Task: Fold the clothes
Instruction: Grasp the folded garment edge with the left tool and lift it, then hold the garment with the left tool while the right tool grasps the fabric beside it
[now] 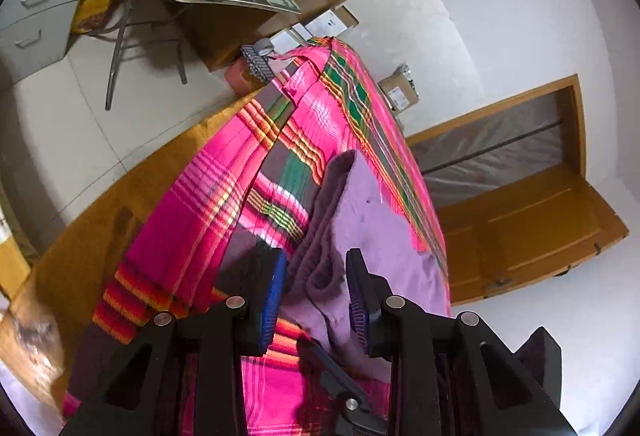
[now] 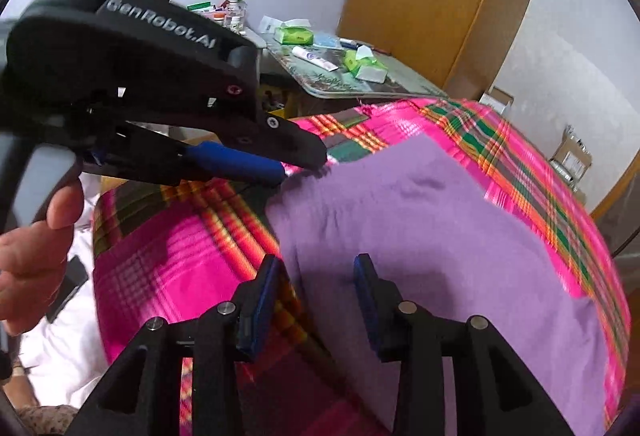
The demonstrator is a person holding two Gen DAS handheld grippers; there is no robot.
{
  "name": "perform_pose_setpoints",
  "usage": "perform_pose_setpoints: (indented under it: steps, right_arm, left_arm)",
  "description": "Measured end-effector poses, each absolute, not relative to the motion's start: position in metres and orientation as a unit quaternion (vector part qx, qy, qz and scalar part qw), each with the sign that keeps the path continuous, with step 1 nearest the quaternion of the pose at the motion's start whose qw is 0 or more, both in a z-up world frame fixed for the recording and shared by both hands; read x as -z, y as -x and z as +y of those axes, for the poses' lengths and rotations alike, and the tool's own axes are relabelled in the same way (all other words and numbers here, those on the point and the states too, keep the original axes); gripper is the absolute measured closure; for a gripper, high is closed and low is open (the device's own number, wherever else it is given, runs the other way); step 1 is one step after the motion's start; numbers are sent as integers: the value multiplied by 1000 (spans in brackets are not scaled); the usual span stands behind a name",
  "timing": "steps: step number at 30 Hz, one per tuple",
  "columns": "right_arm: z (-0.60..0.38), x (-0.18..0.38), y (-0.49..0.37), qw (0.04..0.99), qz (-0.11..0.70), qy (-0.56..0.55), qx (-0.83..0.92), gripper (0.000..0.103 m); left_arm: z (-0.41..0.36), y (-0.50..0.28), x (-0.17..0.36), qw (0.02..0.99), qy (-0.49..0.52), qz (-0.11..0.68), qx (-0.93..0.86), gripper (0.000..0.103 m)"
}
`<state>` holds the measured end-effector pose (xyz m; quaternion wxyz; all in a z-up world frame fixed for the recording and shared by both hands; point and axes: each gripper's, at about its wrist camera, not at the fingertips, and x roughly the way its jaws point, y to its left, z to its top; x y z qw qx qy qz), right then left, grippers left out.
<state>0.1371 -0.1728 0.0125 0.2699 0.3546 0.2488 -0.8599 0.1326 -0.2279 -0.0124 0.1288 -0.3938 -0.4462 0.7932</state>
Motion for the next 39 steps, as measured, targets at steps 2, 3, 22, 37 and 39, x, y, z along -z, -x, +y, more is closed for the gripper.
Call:
perform_pose_setpoints:
  steps: [2,3,22,37,39]
  right_arm:
    - [-175,-14,-137,264,252,-347,864,84]
    - [-173,-16,-138,264,249,-342,867,90]
    - [-141,-47,-154,295,174,-283,896,96]
    - [-156,-39,-152,289,186,-288,894,96]
    - [-160,-40,-153,293,184,-286,893,97]
  left_arm:
    - [-229,-129,12,134,401,-446,-789,53]
    - [-229,-127,11,136,402,-447,-787,53]
    - [-201,-40,19,219,498,-467,-697,47]
    - [-208,-22,13,225,458,-464,-724,87]
    - [-213,-25,7,222,448,-459,-734,87]
